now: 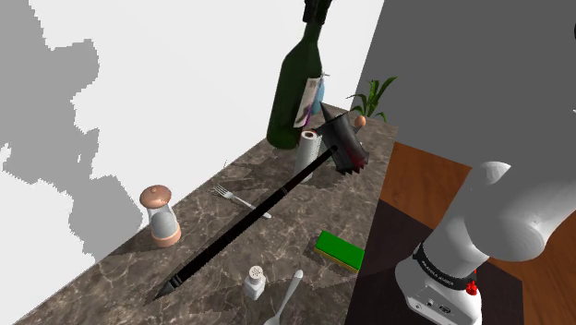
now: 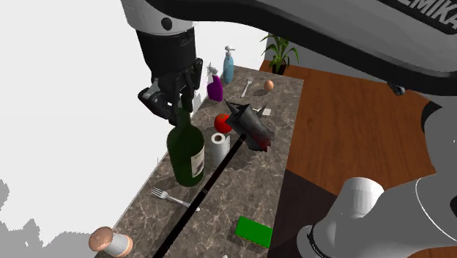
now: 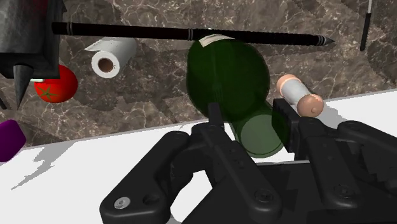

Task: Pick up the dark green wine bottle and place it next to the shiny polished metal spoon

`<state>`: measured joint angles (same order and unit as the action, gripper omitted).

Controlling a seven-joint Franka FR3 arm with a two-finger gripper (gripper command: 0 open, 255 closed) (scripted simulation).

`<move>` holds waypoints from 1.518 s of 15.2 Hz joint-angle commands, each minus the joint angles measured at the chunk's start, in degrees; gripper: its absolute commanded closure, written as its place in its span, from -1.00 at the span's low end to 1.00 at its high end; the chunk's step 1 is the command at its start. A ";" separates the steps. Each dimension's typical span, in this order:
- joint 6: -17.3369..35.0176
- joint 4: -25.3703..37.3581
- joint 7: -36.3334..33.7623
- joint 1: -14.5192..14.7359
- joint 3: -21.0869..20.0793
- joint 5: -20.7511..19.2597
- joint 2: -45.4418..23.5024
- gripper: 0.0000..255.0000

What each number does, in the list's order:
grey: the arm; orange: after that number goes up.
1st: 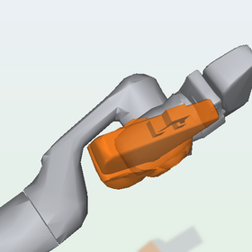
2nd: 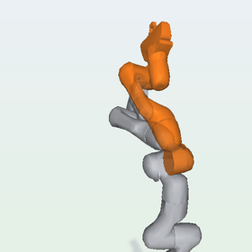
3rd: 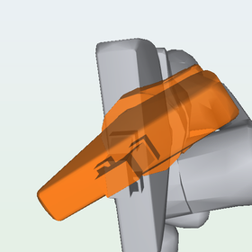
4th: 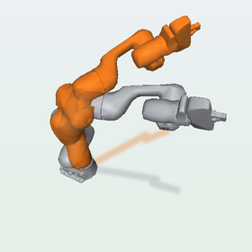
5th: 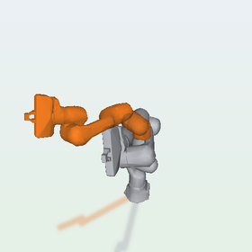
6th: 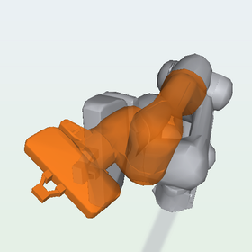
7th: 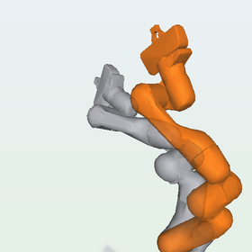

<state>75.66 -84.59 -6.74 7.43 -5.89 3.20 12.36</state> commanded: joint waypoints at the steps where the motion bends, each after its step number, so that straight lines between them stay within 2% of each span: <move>1: -2.93 3.02 -2.20 0.72 -1.24 0.19 -0.02 1.00; 8: -14.51 19.76 -11.12 3.65 -6.63 0.02 -4.88 1.00; 9: -16.50 23.14 -12.67 4.24 -7.61 -0.25 -6.24 1.00; 10: -20.99 31.21 -16.05 5.75 -9.90 -1.31 -9.85 1.00; 15: -14.13 18.04 -14.41 4.99 -8.41 0.47 -3.36 1.00; 23: -5.86 3.19 -12.85 4.79 -7.31 1.75 3.33 1.00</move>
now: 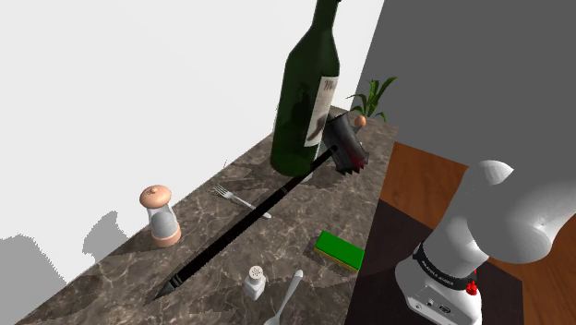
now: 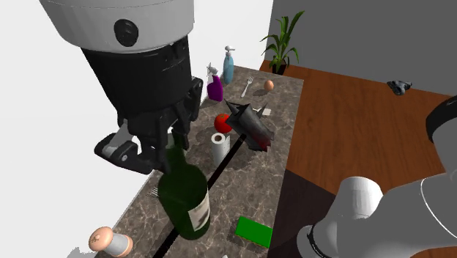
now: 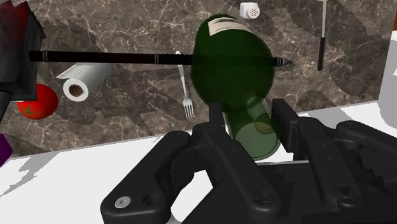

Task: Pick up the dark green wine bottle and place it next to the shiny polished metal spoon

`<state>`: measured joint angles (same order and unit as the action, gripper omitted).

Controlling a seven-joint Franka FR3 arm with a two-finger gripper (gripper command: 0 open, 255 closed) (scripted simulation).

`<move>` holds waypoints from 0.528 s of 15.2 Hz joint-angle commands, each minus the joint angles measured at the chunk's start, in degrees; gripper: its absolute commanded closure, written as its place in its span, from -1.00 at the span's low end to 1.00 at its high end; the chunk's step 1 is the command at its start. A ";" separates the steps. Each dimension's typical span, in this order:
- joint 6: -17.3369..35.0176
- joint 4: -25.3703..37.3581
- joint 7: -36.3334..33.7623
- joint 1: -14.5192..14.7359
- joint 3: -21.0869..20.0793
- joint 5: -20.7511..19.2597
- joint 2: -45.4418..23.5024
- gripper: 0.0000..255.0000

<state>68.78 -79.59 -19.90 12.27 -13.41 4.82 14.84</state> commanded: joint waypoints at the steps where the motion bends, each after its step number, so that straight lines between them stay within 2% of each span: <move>1: 1.94 -3.40 0.47 -0.04 0.31 0.24 1.52 1.00; 8: 8.00 -13.43 1.32 0.09 0.70 0.87 5.53 1.00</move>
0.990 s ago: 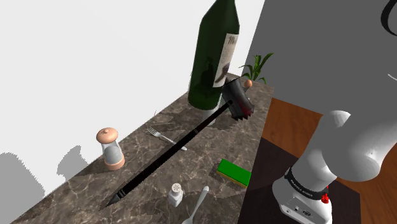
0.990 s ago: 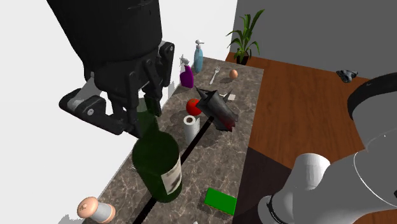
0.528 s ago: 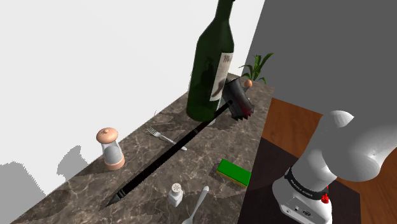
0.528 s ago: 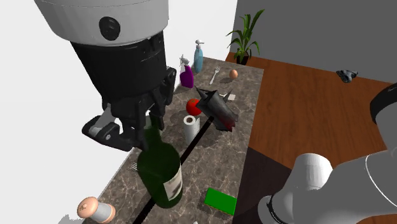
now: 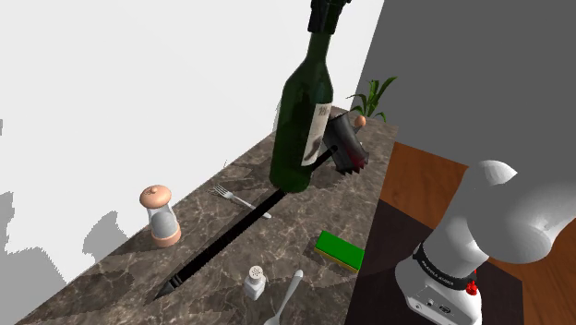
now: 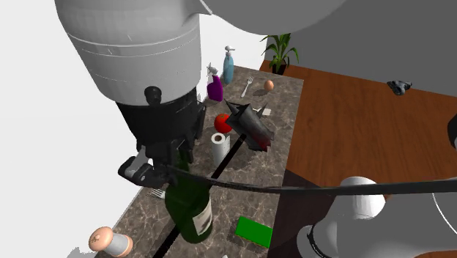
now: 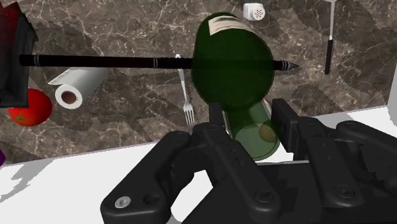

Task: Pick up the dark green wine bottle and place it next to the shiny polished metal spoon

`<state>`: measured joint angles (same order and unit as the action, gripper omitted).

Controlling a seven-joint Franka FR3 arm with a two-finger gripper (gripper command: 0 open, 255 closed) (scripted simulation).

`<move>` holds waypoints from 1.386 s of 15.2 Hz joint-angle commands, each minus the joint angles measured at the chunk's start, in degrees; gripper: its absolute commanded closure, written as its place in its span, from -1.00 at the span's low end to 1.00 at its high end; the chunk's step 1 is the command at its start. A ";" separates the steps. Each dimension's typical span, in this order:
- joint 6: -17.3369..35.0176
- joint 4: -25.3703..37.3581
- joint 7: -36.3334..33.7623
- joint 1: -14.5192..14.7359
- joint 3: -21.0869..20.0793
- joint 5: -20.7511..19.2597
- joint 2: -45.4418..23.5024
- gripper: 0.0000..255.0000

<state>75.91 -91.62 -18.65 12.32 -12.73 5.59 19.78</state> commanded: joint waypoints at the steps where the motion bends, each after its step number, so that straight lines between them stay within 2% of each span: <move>1: 1.69 -2.70 0.17 0.06 0.06 0.17 1.08 1.00; 21: 17.10 -24.75 1.58 0.68 -0.03 1.42 7.76 1.00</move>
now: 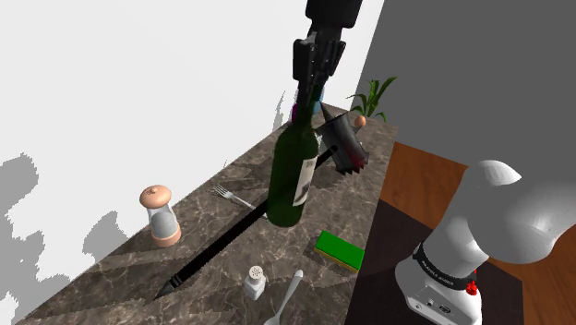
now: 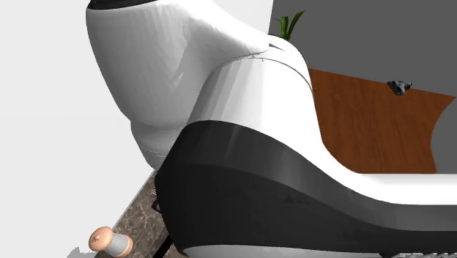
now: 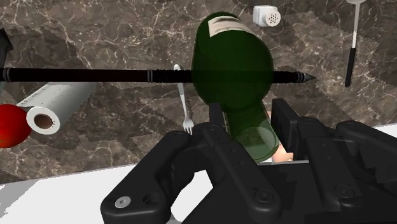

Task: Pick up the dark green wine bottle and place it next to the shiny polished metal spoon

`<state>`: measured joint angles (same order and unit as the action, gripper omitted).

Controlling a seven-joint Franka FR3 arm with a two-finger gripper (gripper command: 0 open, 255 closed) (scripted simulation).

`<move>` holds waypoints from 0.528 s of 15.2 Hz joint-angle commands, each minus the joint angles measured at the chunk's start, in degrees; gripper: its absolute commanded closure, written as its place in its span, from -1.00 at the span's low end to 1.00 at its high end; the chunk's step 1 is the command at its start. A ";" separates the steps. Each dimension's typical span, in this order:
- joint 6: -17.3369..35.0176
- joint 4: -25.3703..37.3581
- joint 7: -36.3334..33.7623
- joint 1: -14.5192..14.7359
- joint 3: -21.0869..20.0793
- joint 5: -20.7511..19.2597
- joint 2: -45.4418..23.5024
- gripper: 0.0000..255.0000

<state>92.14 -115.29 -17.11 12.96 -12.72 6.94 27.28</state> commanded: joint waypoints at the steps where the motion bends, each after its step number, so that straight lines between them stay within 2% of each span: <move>1: 1.62 -2.02 0.09 0.08 -0.08 0.13 0.47 1.00; 8: 6.85 -8.30 0.39 0.30 -0.38 0.53 1.51 1.00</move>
<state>98.02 -122.60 -16.76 13.23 -13.03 7.40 28.71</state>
